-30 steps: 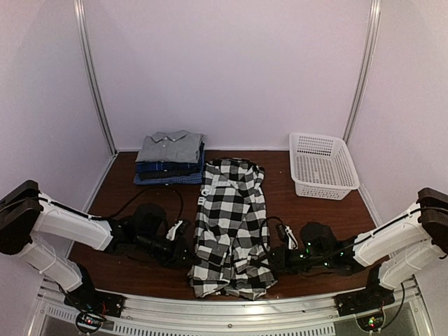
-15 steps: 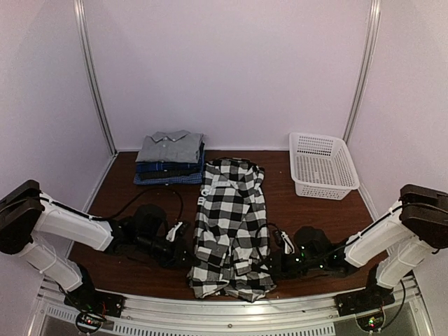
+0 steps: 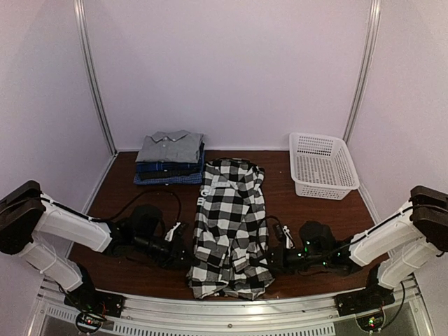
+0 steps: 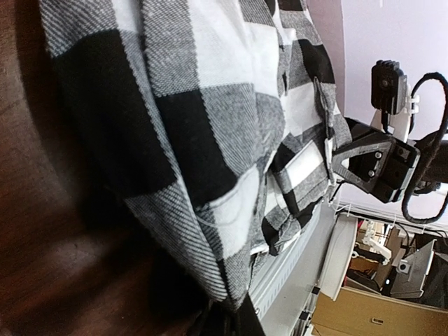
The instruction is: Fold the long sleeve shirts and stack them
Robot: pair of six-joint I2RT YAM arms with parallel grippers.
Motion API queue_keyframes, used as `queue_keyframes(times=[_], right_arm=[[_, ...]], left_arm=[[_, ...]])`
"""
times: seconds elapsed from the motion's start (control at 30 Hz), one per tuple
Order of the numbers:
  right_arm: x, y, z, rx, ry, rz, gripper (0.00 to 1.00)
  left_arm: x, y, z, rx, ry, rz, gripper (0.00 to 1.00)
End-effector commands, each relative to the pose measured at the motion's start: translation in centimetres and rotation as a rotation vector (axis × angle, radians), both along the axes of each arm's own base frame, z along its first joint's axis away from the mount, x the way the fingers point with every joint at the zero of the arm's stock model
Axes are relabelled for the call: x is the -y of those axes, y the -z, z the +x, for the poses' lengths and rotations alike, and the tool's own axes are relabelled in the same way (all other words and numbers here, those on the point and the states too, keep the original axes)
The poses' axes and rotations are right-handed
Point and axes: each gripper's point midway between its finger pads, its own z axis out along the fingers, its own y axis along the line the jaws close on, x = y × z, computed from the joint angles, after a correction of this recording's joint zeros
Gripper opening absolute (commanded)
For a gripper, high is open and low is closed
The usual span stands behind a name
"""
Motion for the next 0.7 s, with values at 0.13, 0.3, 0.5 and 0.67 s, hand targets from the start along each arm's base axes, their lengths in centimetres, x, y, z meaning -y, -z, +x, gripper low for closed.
queue_keyframes(times=[0.13,0.3,0.5,0.67], right_arm=[[-0.5,-4.2,2.6,0.026,0.062,0.146,0.00],[-0.4,-5.1,5.4,0.026,0.121,0.200,0.00],[-0.2,-5.0,9.8,0.033,0.191,0.225,0.00],[0.1,-3.4,12.9,0.004,0.247,0.237,0.00]], left_arm=[[0.7,-4.3,1.8,-0.045,-0.033,-0.197,0.00],[0.3,-5.0,4.6,-0.074,-0.088,-0.241,0.00],[0.6,-4.6,9.7,-0.063,-0.145,-0.246,0.00],[0.8,-3.5,13.7,-0.045,-0.195,-0.230,0.00]])
